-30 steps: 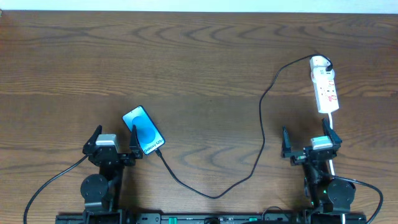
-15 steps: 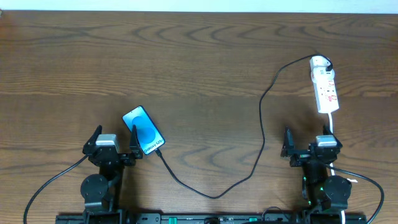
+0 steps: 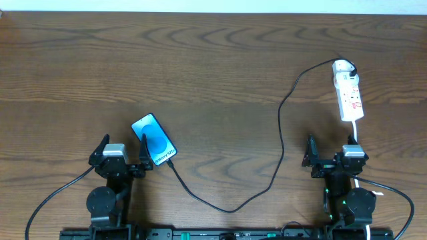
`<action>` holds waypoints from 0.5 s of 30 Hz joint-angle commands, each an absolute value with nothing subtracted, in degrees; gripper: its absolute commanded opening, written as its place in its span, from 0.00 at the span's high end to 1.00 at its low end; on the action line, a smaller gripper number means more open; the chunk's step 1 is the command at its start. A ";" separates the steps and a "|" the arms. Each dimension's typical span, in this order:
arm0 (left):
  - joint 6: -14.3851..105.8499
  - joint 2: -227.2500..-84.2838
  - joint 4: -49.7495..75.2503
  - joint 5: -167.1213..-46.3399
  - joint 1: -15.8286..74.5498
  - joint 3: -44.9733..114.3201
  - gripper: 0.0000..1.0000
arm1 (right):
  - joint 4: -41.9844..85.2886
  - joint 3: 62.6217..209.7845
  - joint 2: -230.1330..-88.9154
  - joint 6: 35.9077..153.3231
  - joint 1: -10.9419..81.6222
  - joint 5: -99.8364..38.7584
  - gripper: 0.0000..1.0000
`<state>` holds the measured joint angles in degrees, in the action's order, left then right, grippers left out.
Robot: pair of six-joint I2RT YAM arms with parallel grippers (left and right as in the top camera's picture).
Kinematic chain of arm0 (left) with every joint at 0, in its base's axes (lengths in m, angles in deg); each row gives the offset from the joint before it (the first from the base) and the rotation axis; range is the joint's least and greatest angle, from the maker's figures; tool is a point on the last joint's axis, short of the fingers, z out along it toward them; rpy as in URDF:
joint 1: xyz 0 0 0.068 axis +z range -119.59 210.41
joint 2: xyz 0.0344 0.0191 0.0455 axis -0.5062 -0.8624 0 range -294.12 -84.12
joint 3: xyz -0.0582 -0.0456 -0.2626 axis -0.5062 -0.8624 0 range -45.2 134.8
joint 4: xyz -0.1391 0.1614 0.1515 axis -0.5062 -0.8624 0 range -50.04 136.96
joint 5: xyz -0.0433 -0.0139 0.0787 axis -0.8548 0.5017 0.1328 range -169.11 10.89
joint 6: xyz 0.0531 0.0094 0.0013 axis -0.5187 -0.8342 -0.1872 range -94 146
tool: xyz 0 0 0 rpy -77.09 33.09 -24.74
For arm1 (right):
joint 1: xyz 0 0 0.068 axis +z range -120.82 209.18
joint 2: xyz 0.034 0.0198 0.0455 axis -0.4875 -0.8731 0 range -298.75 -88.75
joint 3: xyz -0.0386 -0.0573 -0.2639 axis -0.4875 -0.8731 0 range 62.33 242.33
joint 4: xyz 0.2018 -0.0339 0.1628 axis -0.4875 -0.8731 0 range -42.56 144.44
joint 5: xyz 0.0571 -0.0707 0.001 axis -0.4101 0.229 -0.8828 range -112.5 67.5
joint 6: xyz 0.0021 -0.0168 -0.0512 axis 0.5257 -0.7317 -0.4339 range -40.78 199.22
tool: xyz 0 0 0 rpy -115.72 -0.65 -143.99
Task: Plug charger to phone and switch on socket
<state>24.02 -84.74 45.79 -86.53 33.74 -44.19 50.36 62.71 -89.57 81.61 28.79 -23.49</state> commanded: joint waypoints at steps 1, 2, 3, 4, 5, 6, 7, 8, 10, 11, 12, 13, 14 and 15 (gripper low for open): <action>23.23 -84.35 43.56 -88.55 33.87 -44.93 0.07 | 49.99 62.62 -89.02 82.38 29.30 -22.35 0.01; 23.23 -84.35 43.56 -88.55 33.87 -44.93 0.07 | 50.01 62.62 -89.02 82.38 29.30 -22.09 0.01; 23.23 -84.35 43.56 -88.55 33.87 -44.93 0.07 | 50.03 62.62 -89.02 82.40 29.30 -21.92 0.01; 23.23 -84.35 43.56 -88.55 33.87 -44.93 0.07 | 50.10 62.62 -89.02 82.42 29.30 -21.48 0.01; 23.23 -84.35 43.56 -88.55 33.87 -44.93 0.07 | 50.16 62.62 -89.02 82.42 29.36 -21.04 0.01; 23.23 -84.35 43.56 -88.55 33.87 -44.93 0.07 | 50.19 62.62 -89.02 82.42 29.43 -20.65 0.01; 23.23 -84.35 43.56 -88.55 33.87 -44.93 0.07 | 50.21 62.62 -89.02 82.42 29.54 -20.45 0.01; 23.23 -84.35 43.56 -88.55 33.87 -44.93 0.07 | 50.23 62.62 -89.02 82.42 29.60 -20.36 0.01; 23.23 -84.35 43.56 -88.55 33.87 -44.93 0.07 | 50.30 62.62 -89.02 83.36 29.67 -19.77 0.01; 23.23 -84.35 43.56 -88.55 33.87 -44.93 0.07 | 50.34 62.62 -89.02 84.30 29.67 -19.32 0.01; 23.23 -84.35 43.56 -88.55 33.87 -44.93 0.07 | 50.36 62.62 -89.02 84.78 29.67 -18.97 0.01; 23.23 -84.35 43.56 -88.55 33.87 -44.93 0.07 | 50.40 62.62 -89.02 85.24 29.67 -18.75 0.01; 23.23 -84.35 43.56 -88.55 33.87 -44.93 0.07 | 50.38 62.62 -89.02 85.41 29.69 -18.70 0.01; 23.23 -84.35 43.56 -88.55 33.87 -44.93 0.07 | 50.38 62.62 -89.02 85.39 29.76 -18.68 0.01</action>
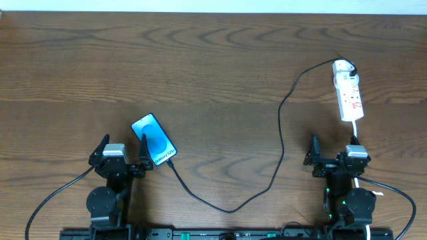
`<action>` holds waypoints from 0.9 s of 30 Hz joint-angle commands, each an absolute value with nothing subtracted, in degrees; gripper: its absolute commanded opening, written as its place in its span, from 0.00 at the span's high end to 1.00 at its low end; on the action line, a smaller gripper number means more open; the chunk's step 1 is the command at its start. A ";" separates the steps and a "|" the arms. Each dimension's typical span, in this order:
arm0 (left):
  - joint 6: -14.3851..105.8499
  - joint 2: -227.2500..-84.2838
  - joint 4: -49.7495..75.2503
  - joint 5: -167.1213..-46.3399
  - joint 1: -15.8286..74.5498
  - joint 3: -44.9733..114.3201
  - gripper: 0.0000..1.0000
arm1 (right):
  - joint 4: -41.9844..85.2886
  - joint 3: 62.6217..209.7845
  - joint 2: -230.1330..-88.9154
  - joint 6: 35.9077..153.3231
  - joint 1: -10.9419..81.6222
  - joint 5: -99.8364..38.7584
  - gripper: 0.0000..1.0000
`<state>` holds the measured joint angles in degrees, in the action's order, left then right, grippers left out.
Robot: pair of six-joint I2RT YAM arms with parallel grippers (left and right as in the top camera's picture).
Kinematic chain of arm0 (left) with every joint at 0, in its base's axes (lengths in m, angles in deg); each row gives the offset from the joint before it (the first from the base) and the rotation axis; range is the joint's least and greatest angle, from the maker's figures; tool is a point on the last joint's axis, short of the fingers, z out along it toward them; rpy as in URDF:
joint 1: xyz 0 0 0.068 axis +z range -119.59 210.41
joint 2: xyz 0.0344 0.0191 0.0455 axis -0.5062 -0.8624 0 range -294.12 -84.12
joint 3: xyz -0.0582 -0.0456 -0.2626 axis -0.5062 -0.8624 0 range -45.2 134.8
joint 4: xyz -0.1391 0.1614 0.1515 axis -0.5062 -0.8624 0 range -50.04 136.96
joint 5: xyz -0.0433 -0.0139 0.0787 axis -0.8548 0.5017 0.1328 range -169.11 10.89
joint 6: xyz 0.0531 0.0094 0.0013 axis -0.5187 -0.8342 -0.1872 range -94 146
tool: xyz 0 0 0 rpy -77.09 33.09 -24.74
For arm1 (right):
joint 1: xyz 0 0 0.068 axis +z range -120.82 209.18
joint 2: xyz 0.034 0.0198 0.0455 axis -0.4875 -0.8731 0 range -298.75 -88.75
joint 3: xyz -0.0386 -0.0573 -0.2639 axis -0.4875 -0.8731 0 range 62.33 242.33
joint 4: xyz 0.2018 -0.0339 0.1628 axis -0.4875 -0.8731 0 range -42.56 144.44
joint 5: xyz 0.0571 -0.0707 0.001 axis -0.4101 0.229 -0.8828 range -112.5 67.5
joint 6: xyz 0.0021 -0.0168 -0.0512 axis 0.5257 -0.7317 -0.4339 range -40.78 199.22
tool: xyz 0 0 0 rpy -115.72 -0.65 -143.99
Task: Plug charger to phone and switch on socket
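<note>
A phone (154,139) with a lit blue screen lies flat on the table at the lower left. A black charger cable (279,127) meets its lower end, loops along the near edge and runs up to the white power strip (349,93) at the right. My left gripper (123,147) stands open just near of the phone, its right finger touching or overlapping the phone's near-left edge. My right gripper (333,148) is open and empty, just near of the strip's end. The switch state on the strip is too small to read.
A brown wooden table (213,60) carries everything. The cable's low loop (230,209) lies between the two arm bases. A white lead (355,133) runs from the power strip down past the right arm.
My right gripper has shifted a little to the right. The left gripper, phone, cable and power strip are where they were.
</note>
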<state>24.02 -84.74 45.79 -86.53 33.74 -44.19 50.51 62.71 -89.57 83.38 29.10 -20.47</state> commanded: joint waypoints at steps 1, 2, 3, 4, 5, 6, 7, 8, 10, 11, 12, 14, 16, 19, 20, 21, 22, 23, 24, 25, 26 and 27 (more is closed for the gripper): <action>23.23 -84.35 43.56 -88.55 33.87 -44.93 0.07 | 50.38 62.62 -89.02 85.39 29.84 -18.68 0.01; 23.23 -84.35 43.56 -88.55 33.87 -44.93 0.07 | 50.36 62.62 -89.02 85.35 29.95 -18.70 0.01; 23.23 -84.35 43.56 -88.55 33.87 -44.93 0.07 | 50.36 62.62 -89.02 84.95 30.04 -18.73 0.01; 23.23 -84.35 43.56 -88.55 33.87 -44.93 0.07 | 50.36 62.62 -89.02 84.58 30.11 -18.99 0.01; 23.23 -84.35 43.56 -88.55 33.87 -44.93 0.07 | 50.36 62.62 -89.02 84.45 30.24 -18.97 0.01; 23.23 -84.35 43.56 -88.55 33.87 -44.93 0.07 | 50.36 62.62 -89.02 84.32 30.37 -18.97 0.01; 23.23 -84.35 43.56 -88.55 33.87 -44.93 0.07 | 50.36 62.62 -89.02 84.23 30.41 -18.99 0.01; 23.23 -84.35 43.56 -88.55 33.87 -44.93 0.07 | 50.36 62.62 -89.02 84.28 30.43 -18.99 0.01; 23.23 -84.35 43.56 -88.55 33.87 -44.93 0.07 | 50.36 62.62 -89.02 84.30 30.48 -19.12 0.01; 23.23 -84.35 43.56 -88.55 33.87 -44.93 0.07 | 50.36 62.62 -89.02 84.30 30.54 -19.21 0.01; 23.23 -84.35 43.56 -88.55 33.87 -44.93 0.07 | 50.36 62.62 -89.02 84.30 30.65 -19.21 0.01; 23.23 -84.35 43.56 -88.55 33.87 -44.93 0.07 | 50.34 62.62 -89.05 84.30 30.67 -19.23 0.01; 23.23 -84.35 43.56 -88.55 33.87 -44.93 0.07 | 50.36 62.62 -89.05 84.30 30.65 -19.21 0.01; 23.23 -84.35 43.56 -88.55 33.87 -44.93 0.07 | 50.36 62.62 -89.05 84.30 30.67 -19.21 0.01; 23.23 -84.35 43.56 -88.55 33.87 -44.93 0.07 | 50.36 62.62 -89.05 84.30 30.67 -19.21 0.01; 23.23 -84.35 43.56 -88.55 33.87 -44.93 0.07 | 50.36 62.62 -89.05 84.30 30.67 -19.21 0.01; 23.23 -84.35 43.56 -88.55 33.87 -44.93 0.07 | 50.36 62.62 -89.05 84.30 30.67 -19.21 0.01; 23.23 -84.35 43.56 -88.55 33.87 -44.93 0.07 | 50.36 62.62 -89.05 84.30 30.67 -19.21 0.01; 23.23 -84.35 43.56 -88.55 33.87 -44.93 0.07 | 50.36 62.62 -89.05 84.30 30.67 -19.21 0.01; 23.23 -84.35 43.56 -88.55 33.87 -44.93 0.07 | 50.38 62.62 -89.05 84.30 30.67 -19.21 0.01; 23.23 -84.35 43.56 -88.55 33.87 -44.93 0.07 | 50.36 62.62 -89.05 84.30 30.67 -19.21 0.01; 23.23 -84.35 43.56 -88.55 33.87 -44.93 0.07 | 50.36 62.62 -89.05 84.30 30.67 -19.21 0.01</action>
